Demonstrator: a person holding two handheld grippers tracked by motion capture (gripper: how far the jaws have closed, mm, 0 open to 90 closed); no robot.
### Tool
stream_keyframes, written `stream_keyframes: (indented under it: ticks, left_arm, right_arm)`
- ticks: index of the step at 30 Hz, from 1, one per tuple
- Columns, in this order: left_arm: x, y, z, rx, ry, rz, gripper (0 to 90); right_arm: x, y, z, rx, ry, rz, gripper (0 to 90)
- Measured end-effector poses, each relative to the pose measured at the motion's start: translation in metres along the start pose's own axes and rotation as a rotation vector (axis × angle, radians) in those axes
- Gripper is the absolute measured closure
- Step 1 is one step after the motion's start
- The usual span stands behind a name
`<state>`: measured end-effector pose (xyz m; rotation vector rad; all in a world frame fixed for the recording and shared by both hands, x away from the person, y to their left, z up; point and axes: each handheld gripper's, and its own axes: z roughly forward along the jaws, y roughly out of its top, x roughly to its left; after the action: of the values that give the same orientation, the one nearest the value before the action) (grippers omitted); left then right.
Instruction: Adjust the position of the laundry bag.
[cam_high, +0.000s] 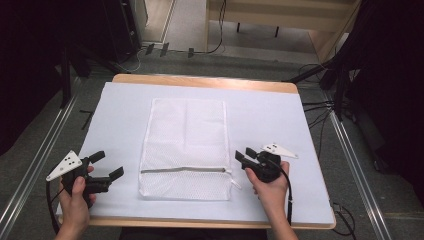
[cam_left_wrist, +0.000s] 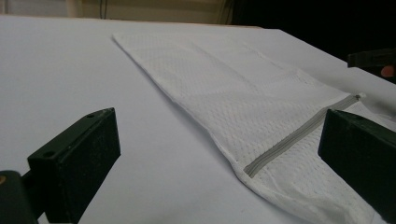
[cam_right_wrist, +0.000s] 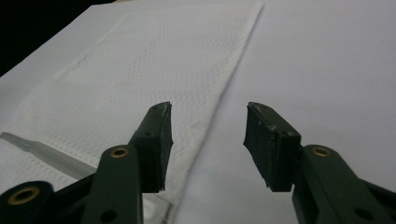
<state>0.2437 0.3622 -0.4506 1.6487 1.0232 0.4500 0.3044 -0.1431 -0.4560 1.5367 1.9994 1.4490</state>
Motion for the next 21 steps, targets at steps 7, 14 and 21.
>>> stream_keyframes:
  ticks: [7, 14, 21]
  left_arm:
    - [-0.002, 0.0, 0.001, 0.008, -0.006, 0.006, 0.0]
    - [-0.002, -0.001, 0.003, 0.013, -0.005, 0.007, 0.0]
    - [-0.003, 0.0, 0.002, 0.014, -0.009, 0.016, 0.0]
  right_arm:
    - [0.006, -0.006, 0.037, 0.108, -0.014, 0.085, 56.7]
    - [0.013, -0.013, 0.046, 0.141, -0.062, 0.039, 70.3]
    - [0.015, -0.015, 0.044, 0.134, -0.052, 0.0, 90.0]
